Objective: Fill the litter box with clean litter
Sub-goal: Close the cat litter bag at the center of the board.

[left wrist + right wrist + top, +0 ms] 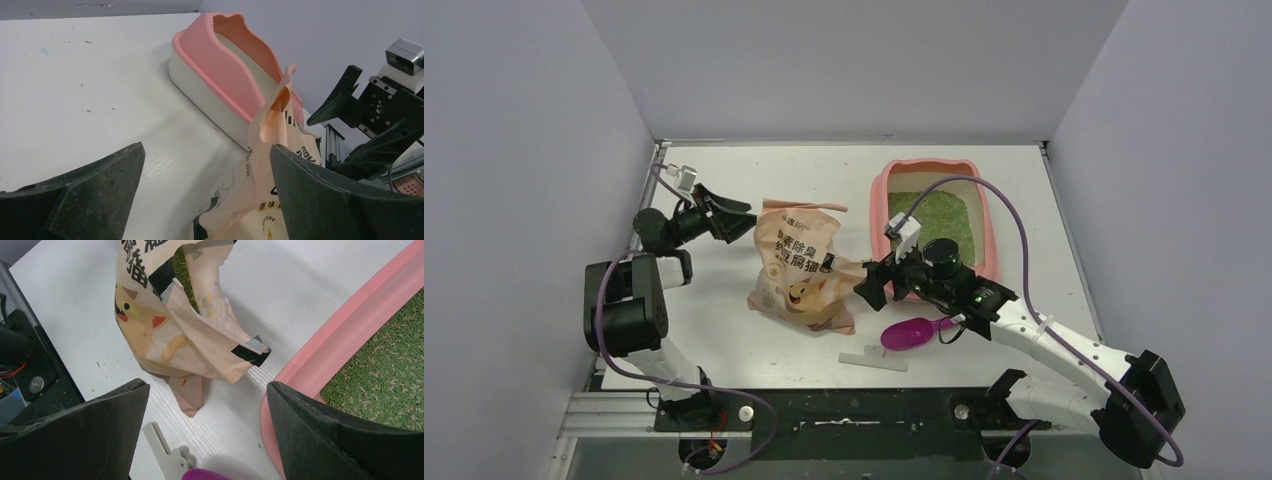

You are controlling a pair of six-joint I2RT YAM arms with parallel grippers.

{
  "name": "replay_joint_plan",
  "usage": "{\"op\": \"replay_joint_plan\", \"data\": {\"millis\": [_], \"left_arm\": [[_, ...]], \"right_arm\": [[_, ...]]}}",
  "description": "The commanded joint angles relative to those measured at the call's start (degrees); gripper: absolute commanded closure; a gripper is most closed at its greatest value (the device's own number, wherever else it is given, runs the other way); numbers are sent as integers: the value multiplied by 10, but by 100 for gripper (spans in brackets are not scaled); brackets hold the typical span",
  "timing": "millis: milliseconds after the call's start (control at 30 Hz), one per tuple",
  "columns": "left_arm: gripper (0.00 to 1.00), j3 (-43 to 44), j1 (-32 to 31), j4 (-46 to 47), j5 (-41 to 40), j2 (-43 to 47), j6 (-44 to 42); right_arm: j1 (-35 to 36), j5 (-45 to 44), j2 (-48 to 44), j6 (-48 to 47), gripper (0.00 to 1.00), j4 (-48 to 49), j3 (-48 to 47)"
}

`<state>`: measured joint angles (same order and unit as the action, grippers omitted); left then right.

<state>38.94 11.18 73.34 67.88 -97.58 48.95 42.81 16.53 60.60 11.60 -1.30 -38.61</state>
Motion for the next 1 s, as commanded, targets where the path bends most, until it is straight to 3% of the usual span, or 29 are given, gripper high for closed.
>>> {"op": "replay_joint_plan", "data": {"millis": [0, 300, 533, 767, 967], "left_arm": [[4, -4, -1, 64, 33, 27, -9], [4, -62, 33, 59, 3, 97, -32], [4, -72, 11, -59, 19, 137, -124], [4, -55, -6, -51, 22, 98, -123], [11, -36, -30, -39, 37, 63, -112]], "right_arm": [[0, -6, 4, 21, 9, 65, -38], [0, -10, 30, -18, 9, 15, -71], [-11, 3, 61, -20, 7, -36, -112], [-97, 106, 106, 95, 4, -53, -132], [-103, 153, 106, 164, 3, 2, -95]]}}
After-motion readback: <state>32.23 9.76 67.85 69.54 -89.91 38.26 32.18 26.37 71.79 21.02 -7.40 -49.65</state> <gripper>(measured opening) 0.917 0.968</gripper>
